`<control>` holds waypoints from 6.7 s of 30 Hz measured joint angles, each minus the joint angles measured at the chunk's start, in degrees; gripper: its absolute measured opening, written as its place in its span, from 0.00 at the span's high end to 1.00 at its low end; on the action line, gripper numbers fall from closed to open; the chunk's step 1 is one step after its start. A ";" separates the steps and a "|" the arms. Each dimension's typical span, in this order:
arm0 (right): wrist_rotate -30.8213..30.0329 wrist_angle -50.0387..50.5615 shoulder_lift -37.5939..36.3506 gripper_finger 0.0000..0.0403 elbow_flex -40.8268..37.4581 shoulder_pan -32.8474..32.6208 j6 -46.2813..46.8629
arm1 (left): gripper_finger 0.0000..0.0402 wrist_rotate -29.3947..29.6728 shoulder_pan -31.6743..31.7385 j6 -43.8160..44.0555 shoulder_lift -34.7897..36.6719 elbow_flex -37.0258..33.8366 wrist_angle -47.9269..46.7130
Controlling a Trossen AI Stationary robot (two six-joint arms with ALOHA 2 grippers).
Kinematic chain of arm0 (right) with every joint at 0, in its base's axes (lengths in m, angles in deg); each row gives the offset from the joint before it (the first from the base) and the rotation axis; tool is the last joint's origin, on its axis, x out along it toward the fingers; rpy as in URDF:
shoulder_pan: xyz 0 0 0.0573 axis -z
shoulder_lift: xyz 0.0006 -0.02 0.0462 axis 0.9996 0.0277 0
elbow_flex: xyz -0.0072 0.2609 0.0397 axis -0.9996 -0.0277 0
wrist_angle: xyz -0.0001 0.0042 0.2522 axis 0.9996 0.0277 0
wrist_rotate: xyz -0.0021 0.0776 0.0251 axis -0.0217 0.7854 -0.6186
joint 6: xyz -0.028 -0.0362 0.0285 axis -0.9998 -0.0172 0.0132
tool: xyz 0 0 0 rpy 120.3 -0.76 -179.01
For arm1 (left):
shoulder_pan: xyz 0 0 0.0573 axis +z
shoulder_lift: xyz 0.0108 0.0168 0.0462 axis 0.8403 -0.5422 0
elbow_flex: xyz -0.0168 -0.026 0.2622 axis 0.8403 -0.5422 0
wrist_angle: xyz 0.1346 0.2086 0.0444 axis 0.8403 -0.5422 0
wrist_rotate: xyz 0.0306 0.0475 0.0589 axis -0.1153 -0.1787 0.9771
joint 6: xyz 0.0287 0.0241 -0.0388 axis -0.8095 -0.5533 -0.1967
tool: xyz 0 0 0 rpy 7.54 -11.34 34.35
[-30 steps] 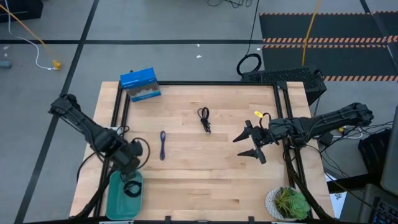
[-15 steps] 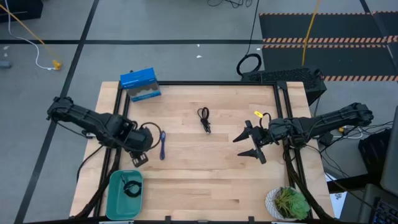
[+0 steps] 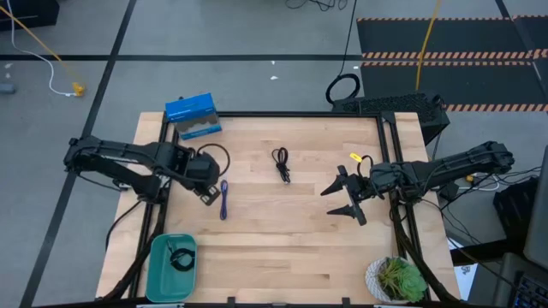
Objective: Pick and place USB-C Cables
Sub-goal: Put the purple cable into the blue basket
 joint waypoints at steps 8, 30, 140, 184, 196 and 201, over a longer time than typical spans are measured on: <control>0.00 0.07 0.00 0.29 0.00 -0.02 -0.12 | 0.88 3.47 1.65 8.12 -4.17 0.07 0.58; 0.22 0.86 0.00 0.29 0.02 -0.02 2.98 | 0.71 6.90 -1.29 8.56 -23.85 0.04 10.15; 0.10 0.83 0.00 0.29 0.00 -0.11 1.37 | 0.95 -6.69 -14.27 -11.50 4.71 6.29 -6.52; 0.04 0.81 0.00 0.29 0.00 -0.11 1.37 | 0.90 -6.45 -43.59 -59.66 3.01 10.64 -3.04; 0.02 0.82 0.00 0.29 0.00 -0.11 0.95 | 0.92 -6.32 -47.32 -62.75 -4.70 10.64 -2.67; 0.02 0.83 0.00 0.29 0.00 -0.11 1.26 | 0.91 -6.41 -48.69 -63.62 -11.32 10.64 -0.81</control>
